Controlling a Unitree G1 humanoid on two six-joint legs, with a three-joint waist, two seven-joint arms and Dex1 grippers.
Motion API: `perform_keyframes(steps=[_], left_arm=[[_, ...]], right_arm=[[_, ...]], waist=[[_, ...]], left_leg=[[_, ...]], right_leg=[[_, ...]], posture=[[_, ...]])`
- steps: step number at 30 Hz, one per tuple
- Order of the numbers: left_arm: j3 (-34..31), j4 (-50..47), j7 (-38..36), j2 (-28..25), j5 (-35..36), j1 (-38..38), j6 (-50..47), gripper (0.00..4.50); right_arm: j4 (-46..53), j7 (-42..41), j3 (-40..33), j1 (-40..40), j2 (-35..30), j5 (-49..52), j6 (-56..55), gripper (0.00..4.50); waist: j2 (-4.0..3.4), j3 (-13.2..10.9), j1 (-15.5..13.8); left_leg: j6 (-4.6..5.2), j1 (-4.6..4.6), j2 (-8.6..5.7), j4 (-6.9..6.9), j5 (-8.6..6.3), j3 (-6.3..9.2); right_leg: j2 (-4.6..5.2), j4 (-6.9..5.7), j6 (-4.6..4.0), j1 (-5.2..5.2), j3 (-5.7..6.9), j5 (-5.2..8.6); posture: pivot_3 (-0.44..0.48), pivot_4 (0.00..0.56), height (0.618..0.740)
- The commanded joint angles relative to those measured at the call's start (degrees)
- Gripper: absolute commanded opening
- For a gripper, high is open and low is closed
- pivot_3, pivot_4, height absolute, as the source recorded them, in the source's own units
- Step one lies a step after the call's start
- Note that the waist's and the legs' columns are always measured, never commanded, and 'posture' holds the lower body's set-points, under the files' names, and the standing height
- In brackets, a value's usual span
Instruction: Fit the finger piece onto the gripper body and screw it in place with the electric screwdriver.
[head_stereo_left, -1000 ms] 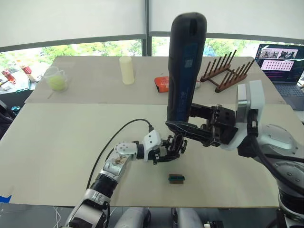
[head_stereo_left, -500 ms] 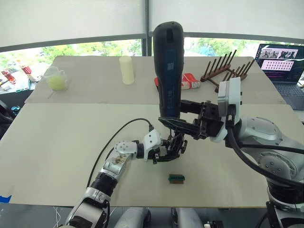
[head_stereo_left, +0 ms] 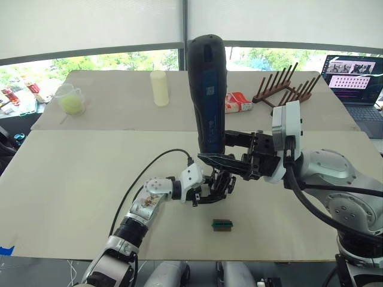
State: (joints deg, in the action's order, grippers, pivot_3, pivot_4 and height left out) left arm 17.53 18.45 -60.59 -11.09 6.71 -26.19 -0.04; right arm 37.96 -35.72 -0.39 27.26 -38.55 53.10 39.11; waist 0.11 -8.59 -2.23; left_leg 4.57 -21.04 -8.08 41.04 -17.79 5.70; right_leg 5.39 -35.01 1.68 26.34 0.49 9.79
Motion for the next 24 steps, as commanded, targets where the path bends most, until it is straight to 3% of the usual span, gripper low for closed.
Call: perform_keyframes(steps=[1, 24], left_arm=[[0.1, -0.9, 0.1, 0.1, 0.4, -0.1, 1.1, 2.29], [0.3, -1.2, 0.2, -0.1, 0.5, -0.2, 1.2, 2.29]], right_arm=[[2.3, -0.3, -1.6, 0.3, 0.4, 0.8, -1.1, 1.92], [0.9, -2.6, -1.3, 0.0, 1.3, -2.3, -2.0, 1.92]], waist=[[0.00, 0.0, 0.0], [0.00, 0.0, 0.0]], left_leg=[[0.00, 0.00, 0.00, 0.00, 0.00, 0.00], [0.00, 0.00, 0.00, 0.00, 0.00, 0.00]], right_leg=[[0.00, 0.00, 0.00, 0.00, 0.00, 0.00], [0.00, 0.00, 0.00, 0.00, 0.00, 0.00]], posture=[[0.000, 0.150, 0.740], [0.000, 0.150, 0.740]])
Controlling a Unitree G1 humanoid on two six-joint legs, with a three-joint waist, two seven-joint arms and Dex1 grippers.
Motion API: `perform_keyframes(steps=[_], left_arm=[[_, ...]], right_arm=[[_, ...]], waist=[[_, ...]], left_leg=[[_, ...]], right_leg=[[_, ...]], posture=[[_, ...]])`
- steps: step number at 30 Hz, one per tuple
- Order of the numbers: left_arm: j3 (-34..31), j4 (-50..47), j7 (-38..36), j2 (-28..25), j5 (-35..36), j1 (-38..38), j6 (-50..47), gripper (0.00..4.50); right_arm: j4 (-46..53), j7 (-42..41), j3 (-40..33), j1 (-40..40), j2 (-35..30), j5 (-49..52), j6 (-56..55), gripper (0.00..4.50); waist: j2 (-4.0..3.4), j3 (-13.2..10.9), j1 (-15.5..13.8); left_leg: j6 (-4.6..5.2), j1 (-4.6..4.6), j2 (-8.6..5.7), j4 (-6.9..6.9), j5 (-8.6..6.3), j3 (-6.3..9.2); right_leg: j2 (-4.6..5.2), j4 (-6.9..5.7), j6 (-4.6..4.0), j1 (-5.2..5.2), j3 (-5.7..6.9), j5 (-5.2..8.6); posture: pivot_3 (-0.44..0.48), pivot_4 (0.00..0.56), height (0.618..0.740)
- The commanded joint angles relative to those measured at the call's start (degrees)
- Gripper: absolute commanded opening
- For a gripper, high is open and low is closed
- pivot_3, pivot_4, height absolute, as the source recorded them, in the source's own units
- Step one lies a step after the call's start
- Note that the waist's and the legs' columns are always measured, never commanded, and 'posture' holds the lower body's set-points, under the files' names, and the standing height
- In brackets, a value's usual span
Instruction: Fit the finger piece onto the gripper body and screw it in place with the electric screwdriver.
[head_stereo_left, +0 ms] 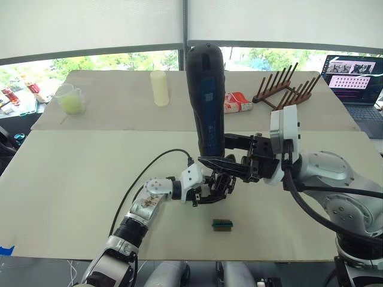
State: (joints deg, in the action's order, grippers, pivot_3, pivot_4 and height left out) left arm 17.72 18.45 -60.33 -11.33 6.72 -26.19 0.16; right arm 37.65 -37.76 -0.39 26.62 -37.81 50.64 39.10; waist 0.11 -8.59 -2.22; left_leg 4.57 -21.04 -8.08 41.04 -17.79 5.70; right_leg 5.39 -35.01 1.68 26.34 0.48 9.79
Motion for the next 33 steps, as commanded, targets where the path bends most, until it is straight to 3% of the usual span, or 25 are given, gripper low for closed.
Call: perform_keyframes(steps=[1, 33], left_arm=[[0.1, -1.2, -0.1, 0.1, 0.5, -0.2, 0.9, 2.29], [0.1, -1.8, -0.1, -0.2, 0.6, 0.1, 0.8, 2.29]], right_arm=[[1.2, -0.7, -1.3, 0.7, 0.7, 0.0, -2.0, 1.92], [0.3, -3.2, -1.1, 0.0, 1.6, -3.8, -2.1, 1.92]], waist=[[0.00, 0.0, 0.0], [0.00, 0.0, 0.0]], left_leg=[[0.00, 0.00, 0.00, 0.00, 0.00, 0.00], [0.00, 0.00, 0.00, 0.00, 0.00, 0.00]], right_leg=[[0.00, 0.00, 0.00, 0.00, 0.00, 0.00], [0.00, 0.00, 0.00, 0.00, 0.00, 0.00]], posture=[[0.000, 0.150, 0.740], [0.000, 0.150, 0.740]])
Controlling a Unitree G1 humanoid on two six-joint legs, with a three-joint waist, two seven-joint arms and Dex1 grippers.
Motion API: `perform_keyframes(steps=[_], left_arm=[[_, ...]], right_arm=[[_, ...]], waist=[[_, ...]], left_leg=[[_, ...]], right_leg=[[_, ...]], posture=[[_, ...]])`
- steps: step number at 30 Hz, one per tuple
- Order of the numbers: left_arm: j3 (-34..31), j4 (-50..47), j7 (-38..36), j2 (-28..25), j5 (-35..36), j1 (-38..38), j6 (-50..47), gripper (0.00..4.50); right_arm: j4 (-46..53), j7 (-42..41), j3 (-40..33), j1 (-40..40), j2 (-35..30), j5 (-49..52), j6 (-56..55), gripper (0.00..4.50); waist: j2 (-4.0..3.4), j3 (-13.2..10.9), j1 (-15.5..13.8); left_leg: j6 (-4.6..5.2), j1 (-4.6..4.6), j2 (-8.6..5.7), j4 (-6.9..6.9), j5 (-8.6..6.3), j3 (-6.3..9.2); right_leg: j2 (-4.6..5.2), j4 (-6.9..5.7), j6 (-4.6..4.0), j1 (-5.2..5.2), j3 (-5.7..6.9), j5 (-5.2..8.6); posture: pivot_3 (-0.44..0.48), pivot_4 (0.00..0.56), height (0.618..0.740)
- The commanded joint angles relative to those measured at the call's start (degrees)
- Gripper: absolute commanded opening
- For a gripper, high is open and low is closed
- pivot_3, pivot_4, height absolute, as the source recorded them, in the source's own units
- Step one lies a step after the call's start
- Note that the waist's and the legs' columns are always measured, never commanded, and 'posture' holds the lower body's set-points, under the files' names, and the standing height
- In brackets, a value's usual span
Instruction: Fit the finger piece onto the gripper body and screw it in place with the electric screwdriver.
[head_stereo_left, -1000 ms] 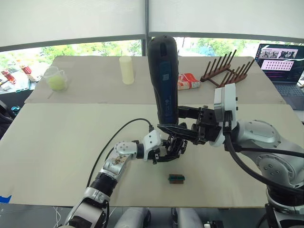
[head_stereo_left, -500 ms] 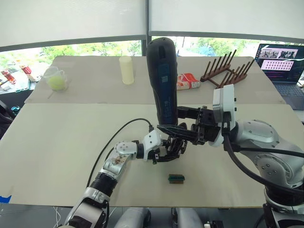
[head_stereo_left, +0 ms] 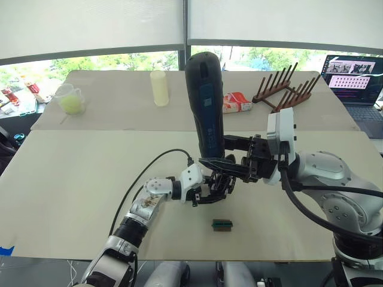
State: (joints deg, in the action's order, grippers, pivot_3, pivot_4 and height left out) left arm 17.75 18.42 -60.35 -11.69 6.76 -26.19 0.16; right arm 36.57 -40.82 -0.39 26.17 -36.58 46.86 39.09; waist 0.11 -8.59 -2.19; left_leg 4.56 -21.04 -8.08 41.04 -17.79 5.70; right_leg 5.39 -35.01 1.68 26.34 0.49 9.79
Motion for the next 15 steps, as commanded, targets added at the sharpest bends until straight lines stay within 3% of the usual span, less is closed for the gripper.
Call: perform_keyframes(steps=[1, 15], left_arm=[[0.1, -1.8, 0.0, 0.1, 0.6, 0.1, 0.8, 2.29], [0.1, -1.7, -0.1, 0.1, 0.6, 0.1, 0.9, 2.29]], right_arm=[[1.3, -0.1, -1.1, 0.5, 0.5, -0.1, -2.1, 1.92], [1.7, -0.1, -1.6, 0.7, 1.0, 0.6, -1.6, 1.92]], waist=[[0.00, 0.0, 0.0], [0.00, 0.0, 0.0]], left_leg=[[0.00, 0.00, 0.00, 0.00, 0.00, 0.00], [0.00, 0.00, 0.00, 0.00, 0.00, 0.00]], right_leg=[[0.00, 0.00, 0.00, 0.00, 0.00, 0.00], [0.00, 0.00, 0.00, 0.00, 0.00, 0.00]], posture=[[0.000, 0.150, 0.740], [0.000, 0.150, 0.740]])
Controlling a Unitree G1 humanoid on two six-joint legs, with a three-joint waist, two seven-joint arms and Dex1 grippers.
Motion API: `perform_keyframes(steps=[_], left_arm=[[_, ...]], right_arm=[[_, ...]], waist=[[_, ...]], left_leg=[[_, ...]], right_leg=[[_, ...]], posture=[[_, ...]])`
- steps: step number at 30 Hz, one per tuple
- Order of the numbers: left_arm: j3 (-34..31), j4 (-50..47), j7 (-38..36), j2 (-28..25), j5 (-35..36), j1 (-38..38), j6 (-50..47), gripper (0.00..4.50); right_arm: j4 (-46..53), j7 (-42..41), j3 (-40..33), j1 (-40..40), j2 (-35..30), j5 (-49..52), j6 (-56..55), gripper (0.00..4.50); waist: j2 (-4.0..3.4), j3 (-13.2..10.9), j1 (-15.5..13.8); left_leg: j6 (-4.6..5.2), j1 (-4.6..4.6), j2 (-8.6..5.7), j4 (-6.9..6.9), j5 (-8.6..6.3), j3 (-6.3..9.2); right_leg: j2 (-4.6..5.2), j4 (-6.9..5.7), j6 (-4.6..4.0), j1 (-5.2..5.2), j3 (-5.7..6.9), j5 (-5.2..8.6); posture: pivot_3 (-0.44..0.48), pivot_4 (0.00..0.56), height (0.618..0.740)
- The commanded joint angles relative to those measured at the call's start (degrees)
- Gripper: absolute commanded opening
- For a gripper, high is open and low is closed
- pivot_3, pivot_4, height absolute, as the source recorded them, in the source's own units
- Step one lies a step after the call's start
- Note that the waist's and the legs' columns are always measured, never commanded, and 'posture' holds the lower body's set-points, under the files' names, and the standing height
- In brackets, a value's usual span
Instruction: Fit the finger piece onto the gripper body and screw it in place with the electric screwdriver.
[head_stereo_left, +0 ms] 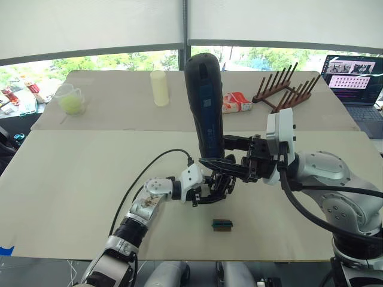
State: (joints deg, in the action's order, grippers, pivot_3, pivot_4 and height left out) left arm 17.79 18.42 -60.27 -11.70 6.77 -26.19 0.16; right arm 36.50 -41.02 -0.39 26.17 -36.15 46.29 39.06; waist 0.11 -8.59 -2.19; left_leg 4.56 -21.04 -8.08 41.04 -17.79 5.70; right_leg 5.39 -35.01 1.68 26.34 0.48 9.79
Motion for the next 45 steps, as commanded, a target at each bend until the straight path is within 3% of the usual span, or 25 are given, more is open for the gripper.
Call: perform_keyframes(steps=[1, 45], left_arm=[[0.1, -1.7, -0.2, 0.1, 0.6, 0.1, 0.9, 2.29], [0.3, -1.9, -0.4, 0.1, 0.6, 0.0, 0.9, 2.29]], right_arm=[[2.1, 0.1, -1.6, 0.8, 0.7, 1.3, -1.7, 1.92], [2.7, -3.1, -1.4, 0.7, 0.8, -1.1, -4.2, 1.92]], waist=[[0.00, 0.0, 0.0], [0.00, 0.0, 0.0]], left_leg=[[0.00, 0.00, 0.00, 0.00, 0.00, 0.00], [0.00, 0.00, 0.00, 0.00, 0.00, 0.00]], right_leg=[[-0.01, 0.00, 0.00, 0.00, 0.00, 0.00], [-0.01, 0.00, 0.00, 0.00, 0.00, 0.00]], posture=[[0.000, 0.150, 0.740], [0.000, 0.150, 0.740]])
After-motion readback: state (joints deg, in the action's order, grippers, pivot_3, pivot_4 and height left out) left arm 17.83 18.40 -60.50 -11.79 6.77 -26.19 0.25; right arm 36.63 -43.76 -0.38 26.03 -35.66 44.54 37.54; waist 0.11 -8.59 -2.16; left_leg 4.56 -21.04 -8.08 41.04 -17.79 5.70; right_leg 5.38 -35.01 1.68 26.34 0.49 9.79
